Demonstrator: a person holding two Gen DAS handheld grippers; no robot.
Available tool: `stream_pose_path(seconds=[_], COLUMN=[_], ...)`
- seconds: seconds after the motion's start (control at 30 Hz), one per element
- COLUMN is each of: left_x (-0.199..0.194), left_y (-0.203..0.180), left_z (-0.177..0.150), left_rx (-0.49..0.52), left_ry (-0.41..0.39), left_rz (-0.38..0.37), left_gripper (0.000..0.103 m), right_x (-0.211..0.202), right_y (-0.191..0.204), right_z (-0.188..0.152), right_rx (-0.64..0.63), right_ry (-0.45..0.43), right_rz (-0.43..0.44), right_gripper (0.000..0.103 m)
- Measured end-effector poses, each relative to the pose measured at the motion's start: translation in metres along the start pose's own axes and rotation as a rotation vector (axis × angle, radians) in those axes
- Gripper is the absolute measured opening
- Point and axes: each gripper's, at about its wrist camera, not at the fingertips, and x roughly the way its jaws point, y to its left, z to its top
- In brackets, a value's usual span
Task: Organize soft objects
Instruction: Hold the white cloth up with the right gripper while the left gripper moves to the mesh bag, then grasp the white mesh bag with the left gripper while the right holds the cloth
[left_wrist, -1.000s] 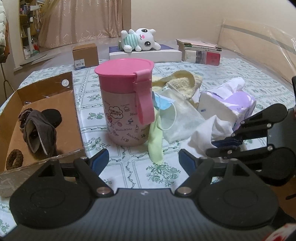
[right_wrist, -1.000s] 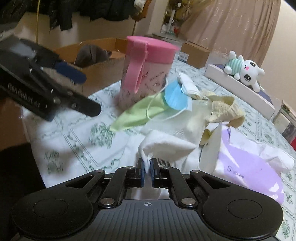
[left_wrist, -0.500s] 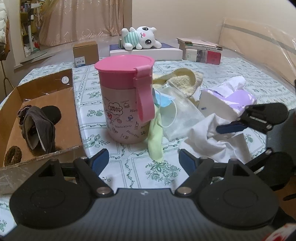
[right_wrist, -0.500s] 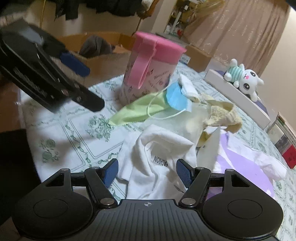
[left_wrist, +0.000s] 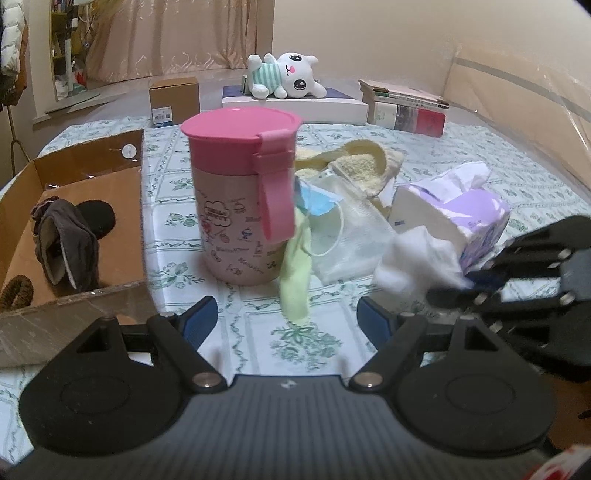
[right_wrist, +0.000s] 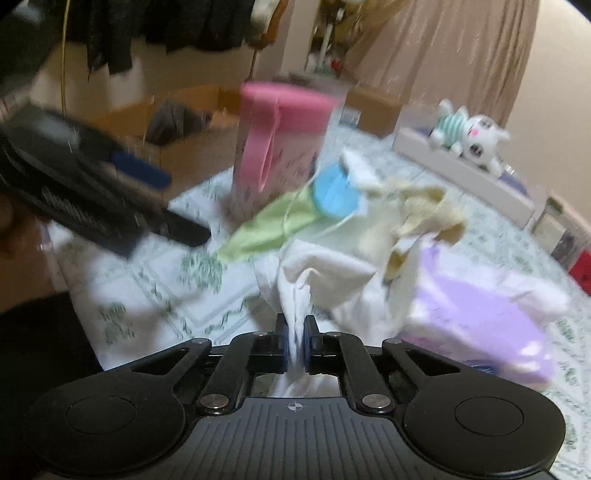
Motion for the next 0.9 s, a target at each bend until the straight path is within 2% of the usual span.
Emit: stream_pose_path(seconds=[0.2,0.33,0.5,0.57,0.9], left_x=[0.008,0.019,0.042,0.05,0.088], left_y=[-0.024,-0.044,-0.065,-0.069,-0.074], left_z=[0.008,0.016,0.024,0.026,0.031], left_rx=[-0.012,-0.032,-0.101,-0.117,-0.245], left_ry=[-0.006,-0.025,-0.018,-0.013,0.014], left_rz=[-0.031,-0.042,-0.037,-0.013,0.114], left_gripper=[0.08,0.079,0.076,0.073,0.074], right_x=[-0.054,-0.077,-0.084,-0.083,-0.078], right_y=[-0.03,-0.053,-0.07,-0.077,-0.096], right_z=[0.014,0.019,0.016,0.012,-0.002], right_rx=[0.109,0.18,0.206,0.217,0.239], right_ry=[-0.147,-0.204,-0.214,-0.211,-0.192], right_rz=[-0.085,-0.152,-0.21,-0.219,-0.236], right_gripper=[0.007,0.007,0.007,0.007,0.007])
